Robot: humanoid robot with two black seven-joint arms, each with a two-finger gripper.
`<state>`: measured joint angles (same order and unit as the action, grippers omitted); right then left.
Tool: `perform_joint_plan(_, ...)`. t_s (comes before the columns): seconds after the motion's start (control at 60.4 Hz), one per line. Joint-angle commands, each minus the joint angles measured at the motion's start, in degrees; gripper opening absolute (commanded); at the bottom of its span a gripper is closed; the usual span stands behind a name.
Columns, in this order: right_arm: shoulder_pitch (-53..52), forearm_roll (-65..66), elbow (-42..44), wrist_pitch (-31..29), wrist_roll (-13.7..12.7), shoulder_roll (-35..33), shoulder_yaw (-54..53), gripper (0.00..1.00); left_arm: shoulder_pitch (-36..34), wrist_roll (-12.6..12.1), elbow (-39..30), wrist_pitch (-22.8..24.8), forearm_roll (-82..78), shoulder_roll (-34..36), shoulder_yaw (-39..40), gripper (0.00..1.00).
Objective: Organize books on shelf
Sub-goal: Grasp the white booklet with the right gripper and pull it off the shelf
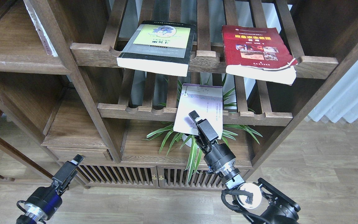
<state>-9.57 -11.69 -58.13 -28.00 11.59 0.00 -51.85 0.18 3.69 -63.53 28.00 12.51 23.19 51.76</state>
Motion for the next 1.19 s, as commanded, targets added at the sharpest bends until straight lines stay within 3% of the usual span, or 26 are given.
perform_joint_plan(0.0,0.0,0.0,0.4,0.0,1.1,0.0,0.0,0.73,0.0,0.0,0.1,0.0,0.1,0.1,0.1,1.0)
perform_joint_plan(0.116,0.0,-0.1,0.4,0.0,1.1,0.0,-0.1,0.64,0.0,0.0,0.1,0.0,0.1,0.4,0.3,1.0)
perform_joint_plan(0.166,0.1,-0.3,0.5,0.0,1.1,0.0,-0.2,0.55,0.0,0.0,0.1,0.0,0.1,0.4,0.8,1.0)
perform_joint_plan(0.265,0.3,-2.0,0.5,0.0,1.1,0.0,-0.2,0.23,0.1,0.0,0.2,0.0,0.1,0.4,1.6,1.0)
perform_joint_plan(0.431,0.6,-3.0,0.5,0.0,1.0,0.0,0.1,0.06,0.0,0.0,1.5,0.0,0.1,0.6,1.9,1.0)
perform_joint_plan(0.613,3.2,-3.0,-0.4,0.0,-0.4,0.0,1.1,0.05,0.1,0.4,2.1,0.0,0.2,0.6,2.3,1.0)
perform_joint_plan(0.778,7.6,-2.3,-2.3,0.0,-5.3,0.0,5.3,0.04,0.4,0.0,1.9,0.0,0.1,0.4,3.6,1.0)
perform_joint_plan(1.176,14.8,0.8,-5.5,0.0,-11.9,0.0,7.9,0.04,-1.0,0.8,1.1,0.0,-0.5,-0.3,2.6,1.0)
